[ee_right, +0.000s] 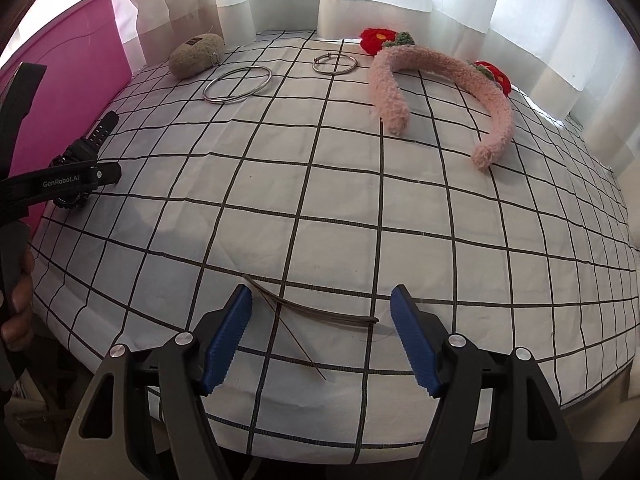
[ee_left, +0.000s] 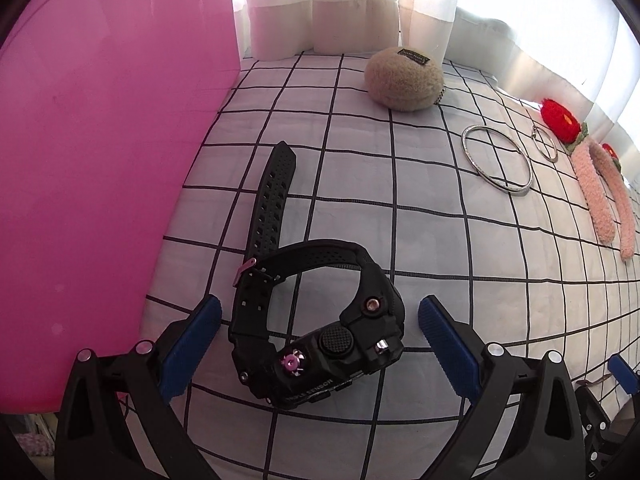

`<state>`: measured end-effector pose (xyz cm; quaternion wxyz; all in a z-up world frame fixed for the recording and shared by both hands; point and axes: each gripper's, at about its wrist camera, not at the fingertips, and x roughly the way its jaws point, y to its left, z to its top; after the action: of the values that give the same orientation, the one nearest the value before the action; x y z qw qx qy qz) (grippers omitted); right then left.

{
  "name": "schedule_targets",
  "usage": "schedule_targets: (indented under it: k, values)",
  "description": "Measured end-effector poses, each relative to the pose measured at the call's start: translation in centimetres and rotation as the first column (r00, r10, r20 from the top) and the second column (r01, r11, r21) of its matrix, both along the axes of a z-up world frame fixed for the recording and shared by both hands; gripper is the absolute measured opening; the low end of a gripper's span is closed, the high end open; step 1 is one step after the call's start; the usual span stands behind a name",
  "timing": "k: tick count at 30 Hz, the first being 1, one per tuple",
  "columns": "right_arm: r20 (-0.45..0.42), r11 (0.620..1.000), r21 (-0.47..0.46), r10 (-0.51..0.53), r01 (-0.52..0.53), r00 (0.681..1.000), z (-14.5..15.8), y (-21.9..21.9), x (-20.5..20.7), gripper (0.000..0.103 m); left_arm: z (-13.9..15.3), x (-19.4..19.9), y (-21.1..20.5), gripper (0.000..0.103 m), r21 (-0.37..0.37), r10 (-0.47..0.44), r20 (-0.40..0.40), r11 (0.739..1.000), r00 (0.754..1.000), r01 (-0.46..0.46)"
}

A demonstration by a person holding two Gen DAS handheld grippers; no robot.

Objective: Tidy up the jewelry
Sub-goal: 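Grasp the black watch with the left tool while the right tool grasps the hairpin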

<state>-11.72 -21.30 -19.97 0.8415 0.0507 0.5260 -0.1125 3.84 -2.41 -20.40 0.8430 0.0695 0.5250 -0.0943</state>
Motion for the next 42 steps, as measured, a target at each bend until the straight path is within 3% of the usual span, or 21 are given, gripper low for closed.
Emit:
schedule_targets:
  k: [11,15,18,19,29,42]
  values:
    - [0.018,1.000,-0.001,0.009,-0.009,1.000,0.0,0.3,-0.2,0.068,-0.2,-0.1,0.2,0.097,-0.021,-0.001,0.017,1.000,1.000,0.002]
    - [0.027,0.999,-0.007,0.044,-0.044,0.999,0.3,1.2,-0.5,0.049,0.2,-0.4,0.3,0.089,-0.022,-0.014,0.013,1.000,1.000,0.015]
    - [0.029,0.998,-0.008,0.060,-0.060,0.998,0.4,1.7,-0.5,0.039,0.6,-0.9,0.2,0.077,-0.025,-0.024,0.018,0.999,1.000,0.025]
    - [0.029,0.998,-0.010,0.064,-0.064,0.998,0.4,1.8,-0.5,0.037,0.8,-1.0,0.2,0.068,-0.026,-0.021,0.019,0.999,1.000,0.021]
    - [0.039,0.998,0.014,0.065,-0.065,0.997,0.7,1.3,-0.7,0.013,1.2,-1.1,0.5,0.067,-0.060,-0.027,-0.013,0.998,1.000,0.026]
    - [0.092,0.997,0.014,0.076,-0.078,0.993,2.1,1.1,-0.8,0.010,3.0,-1.9,-0.6,0.067,-0.068,-0.069,0.025,0.995,0.997,0.071]
